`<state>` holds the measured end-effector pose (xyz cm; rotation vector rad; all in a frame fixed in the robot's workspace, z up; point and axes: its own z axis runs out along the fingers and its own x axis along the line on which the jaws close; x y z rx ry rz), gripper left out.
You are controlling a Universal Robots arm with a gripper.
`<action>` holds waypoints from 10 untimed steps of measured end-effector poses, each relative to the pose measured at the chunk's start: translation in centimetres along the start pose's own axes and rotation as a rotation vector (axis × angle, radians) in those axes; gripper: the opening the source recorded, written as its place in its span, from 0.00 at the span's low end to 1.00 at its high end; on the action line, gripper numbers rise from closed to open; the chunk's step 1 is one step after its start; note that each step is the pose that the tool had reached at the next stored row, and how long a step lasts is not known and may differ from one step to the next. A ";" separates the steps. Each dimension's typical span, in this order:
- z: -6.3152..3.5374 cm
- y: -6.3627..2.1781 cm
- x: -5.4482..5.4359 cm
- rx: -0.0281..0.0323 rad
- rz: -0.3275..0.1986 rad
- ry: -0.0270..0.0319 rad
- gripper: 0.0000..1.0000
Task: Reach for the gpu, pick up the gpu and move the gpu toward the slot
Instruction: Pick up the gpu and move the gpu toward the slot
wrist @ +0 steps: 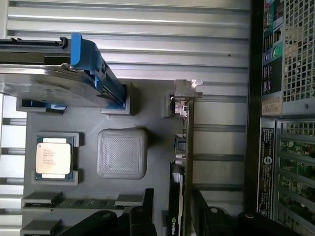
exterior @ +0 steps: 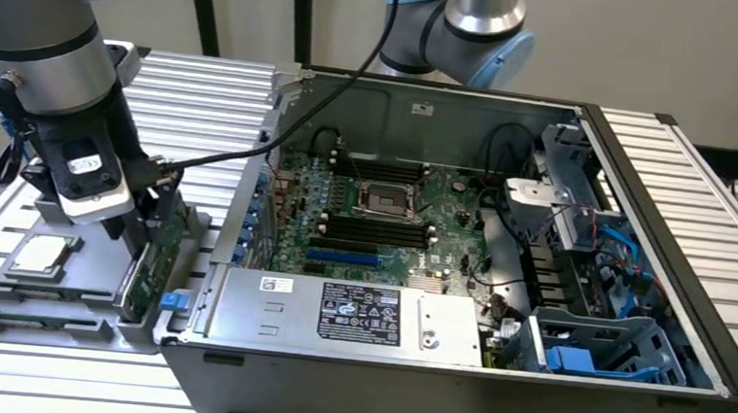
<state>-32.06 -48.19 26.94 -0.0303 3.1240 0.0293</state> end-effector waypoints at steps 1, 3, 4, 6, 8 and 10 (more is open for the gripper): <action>0.19 -0.01 0.0 0.0009 0.000 -0.0005 0.42; 0.52 -0.02 -0.2 0.0028 0.000 -0.0011 0.42; 0.69 -0.02 -0.2 0.0038 0.000 -0.0014 0.42; 1.03 -0.03 -0.3 0.0058 0.000 -0.0019 0.42; 1.39 -0.03 -0.4 0.0070 0.001 -0.0021 0.42; 1.77 -0.05 -0.4 0.0078 0.001 -0.0025 0.42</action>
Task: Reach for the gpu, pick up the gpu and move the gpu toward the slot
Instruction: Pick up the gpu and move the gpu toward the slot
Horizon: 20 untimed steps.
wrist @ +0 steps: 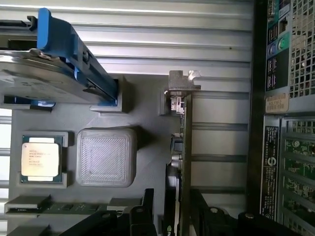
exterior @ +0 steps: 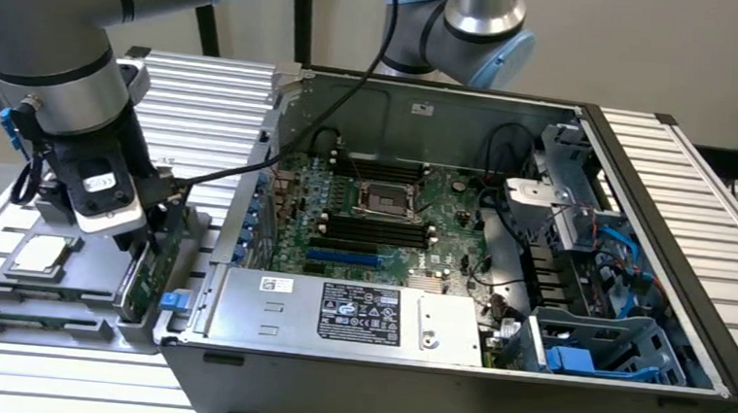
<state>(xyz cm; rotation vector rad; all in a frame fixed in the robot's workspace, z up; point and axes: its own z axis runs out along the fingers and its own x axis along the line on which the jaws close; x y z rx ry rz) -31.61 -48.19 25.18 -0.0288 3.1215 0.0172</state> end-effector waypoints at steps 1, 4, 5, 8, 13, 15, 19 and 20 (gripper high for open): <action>0.18 0.00 0.0 0.0003 0.000 -0.0002 0.42; 0.47 -0.01 0.0 0.0010 0.001 -0.0002 0.42; 0.51 -0.01 0.0 0.0012 0.001 -0.0001 0.42; 0.70 -0.01 -0.1 0.0012 0.001 -0.0003 0.42; 0.95 -0.01 -0.2 0.0015 0.002 -0.0002 0.42; 0.98 -0.02 -0.2 0.0017 0.002 -0.0001 0.42; 1.04 -0.02 -0.2 0.0028 0.002 -0.0002 0.42; 1.06 -0.02 -0.2 0.0031 0.002 -0.0002 0.40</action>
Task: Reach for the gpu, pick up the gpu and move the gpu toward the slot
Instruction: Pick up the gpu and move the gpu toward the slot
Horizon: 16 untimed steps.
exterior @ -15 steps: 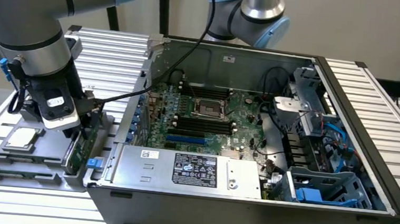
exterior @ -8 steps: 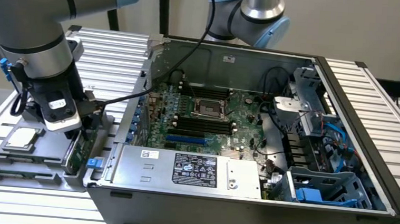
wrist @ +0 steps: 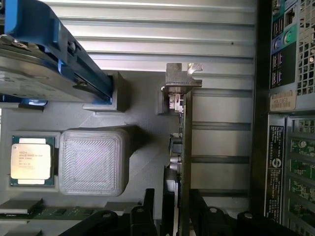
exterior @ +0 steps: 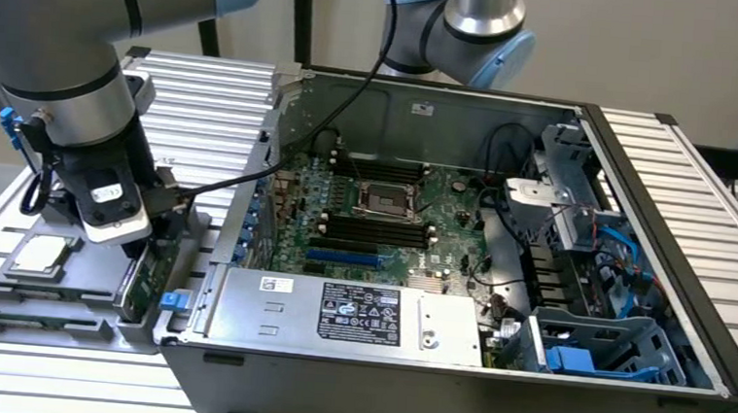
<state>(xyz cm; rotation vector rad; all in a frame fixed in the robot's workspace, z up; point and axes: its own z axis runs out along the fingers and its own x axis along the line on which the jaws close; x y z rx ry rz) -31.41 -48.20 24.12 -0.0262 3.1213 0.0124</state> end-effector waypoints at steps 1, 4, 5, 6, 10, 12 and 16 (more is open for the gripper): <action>0.01 0.00 0.0 0.0003 0.000 0.0000 0.40; 0.03 0.00 0.0 0.0008 0.001 0.0000 0.27; 0.03 0.01 0.0 0.0008 0.001 0.0001 0.27; 0.03 0.00 0.0 0.0008 0.001 0.0000 0.27; 0.04 0.00 0.0 0.0007 0.001 0.0003 0.27; 0.04 0.00 0.0 0.0008 0.001 0.0004 0.27; 0.03 0.00 0.0 0.0007 0.001 0.0006 0.27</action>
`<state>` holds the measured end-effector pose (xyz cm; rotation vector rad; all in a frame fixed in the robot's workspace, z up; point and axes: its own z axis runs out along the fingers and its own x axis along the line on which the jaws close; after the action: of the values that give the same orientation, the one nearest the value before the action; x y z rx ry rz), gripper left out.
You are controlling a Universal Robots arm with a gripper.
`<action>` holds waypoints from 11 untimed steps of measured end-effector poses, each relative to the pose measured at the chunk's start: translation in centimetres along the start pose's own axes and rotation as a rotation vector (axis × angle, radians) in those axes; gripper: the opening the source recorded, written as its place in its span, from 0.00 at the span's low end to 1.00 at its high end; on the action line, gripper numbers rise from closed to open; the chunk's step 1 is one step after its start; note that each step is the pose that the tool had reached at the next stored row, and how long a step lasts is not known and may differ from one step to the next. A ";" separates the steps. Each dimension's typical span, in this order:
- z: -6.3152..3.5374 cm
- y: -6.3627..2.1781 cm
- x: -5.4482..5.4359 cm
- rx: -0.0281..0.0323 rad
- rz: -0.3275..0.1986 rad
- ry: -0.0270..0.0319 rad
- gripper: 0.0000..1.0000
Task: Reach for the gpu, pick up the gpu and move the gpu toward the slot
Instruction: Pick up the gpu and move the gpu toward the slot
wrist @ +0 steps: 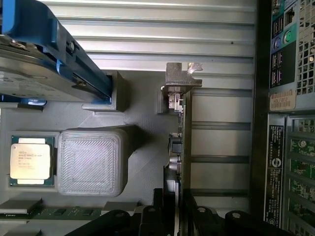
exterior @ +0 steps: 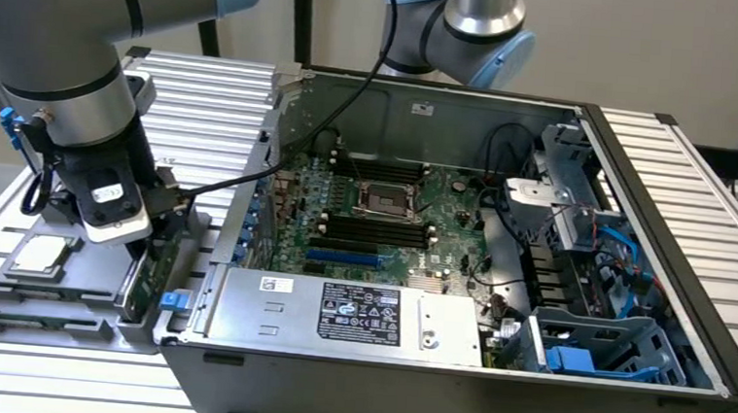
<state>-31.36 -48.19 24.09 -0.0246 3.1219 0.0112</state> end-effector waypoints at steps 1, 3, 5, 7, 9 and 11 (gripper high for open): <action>0.00 0.00 0.0 0.0000 0.000 0.0005 0.27; 0.00 0.00 0.0 -0.0001 0.000 0.0021 0.27; -0.04 0.00 0.0 -0.0003 0.000 0.0054 0.27; -0.12 0.00 -0.1 -0.0002 0.000 0.0095 0.27; -0.22 0.00 -0.1 -0.0002 0.000 0.0133 0.27; -0.29 0.00 -0.2 -0.0003 0.000 0.0161 0.27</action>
<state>-31.21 -48.19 24.38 -0.0246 3.1380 0.0115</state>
